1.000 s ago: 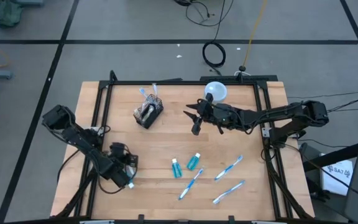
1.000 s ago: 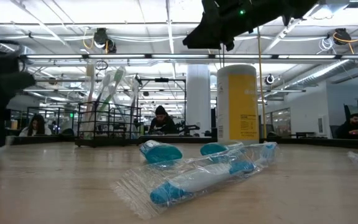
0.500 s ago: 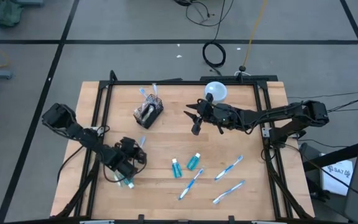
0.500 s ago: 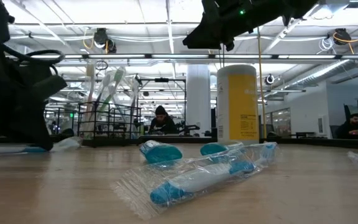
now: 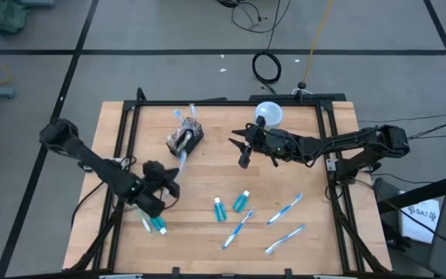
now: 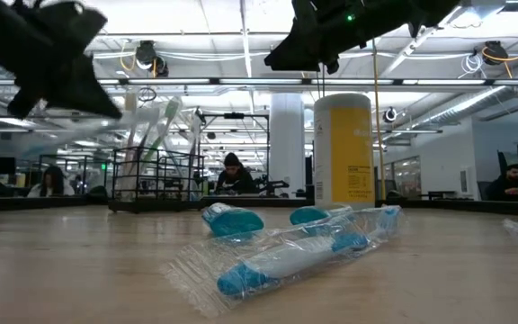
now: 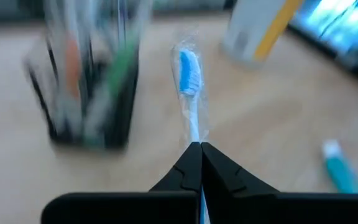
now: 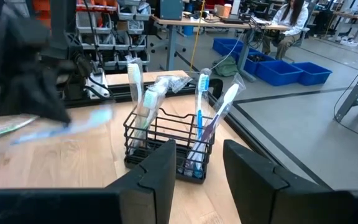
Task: Pick & Place toothbrushing station
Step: Put the left blue toothbrush into the black wire organizer
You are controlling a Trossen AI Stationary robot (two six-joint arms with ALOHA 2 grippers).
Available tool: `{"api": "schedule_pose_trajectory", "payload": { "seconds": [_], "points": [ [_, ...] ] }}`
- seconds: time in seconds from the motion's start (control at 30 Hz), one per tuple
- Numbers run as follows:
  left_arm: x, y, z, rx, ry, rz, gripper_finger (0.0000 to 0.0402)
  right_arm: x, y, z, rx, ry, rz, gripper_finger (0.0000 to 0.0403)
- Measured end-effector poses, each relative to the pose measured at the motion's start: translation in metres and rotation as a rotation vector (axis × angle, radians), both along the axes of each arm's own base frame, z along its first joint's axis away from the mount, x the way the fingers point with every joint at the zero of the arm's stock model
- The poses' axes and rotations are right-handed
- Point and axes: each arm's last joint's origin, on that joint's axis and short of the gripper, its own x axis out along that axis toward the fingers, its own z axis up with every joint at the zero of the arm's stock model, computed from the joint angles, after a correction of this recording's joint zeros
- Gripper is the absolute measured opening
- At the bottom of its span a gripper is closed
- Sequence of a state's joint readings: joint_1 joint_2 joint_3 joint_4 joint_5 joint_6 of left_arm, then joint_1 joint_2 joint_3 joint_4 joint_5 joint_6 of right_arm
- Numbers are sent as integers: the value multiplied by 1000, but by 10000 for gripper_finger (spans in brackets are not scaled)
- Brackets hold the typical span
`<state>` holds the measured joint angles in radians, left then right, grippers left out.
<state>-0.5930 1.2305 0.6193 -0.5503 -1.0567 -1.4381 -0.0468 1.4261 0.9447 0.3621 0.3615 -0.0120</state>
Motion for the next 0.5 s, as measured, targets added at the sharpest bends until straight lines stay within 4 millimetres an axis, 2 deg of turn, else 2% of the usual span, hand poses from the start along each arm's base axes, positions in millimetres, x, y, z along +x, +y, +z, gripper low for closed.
{"api": "schedule_pose_trajectory", "payload": {
  "seconds": [0.17, 0.3, 0.5],
  "points": [
    [-4, 9, 32, 236, -99, 21, 1, 0, 0, 0, 0, 0, 0, 125],
    [-2, 14, 51, 397, -56, 24, 1, 0, 0, 0, 0, 0, 0, 125],
    [11, 35, 67, 387, -48, 35, 1, 0, 0, 1, 0, -6, 0, 125]
  ]
}}
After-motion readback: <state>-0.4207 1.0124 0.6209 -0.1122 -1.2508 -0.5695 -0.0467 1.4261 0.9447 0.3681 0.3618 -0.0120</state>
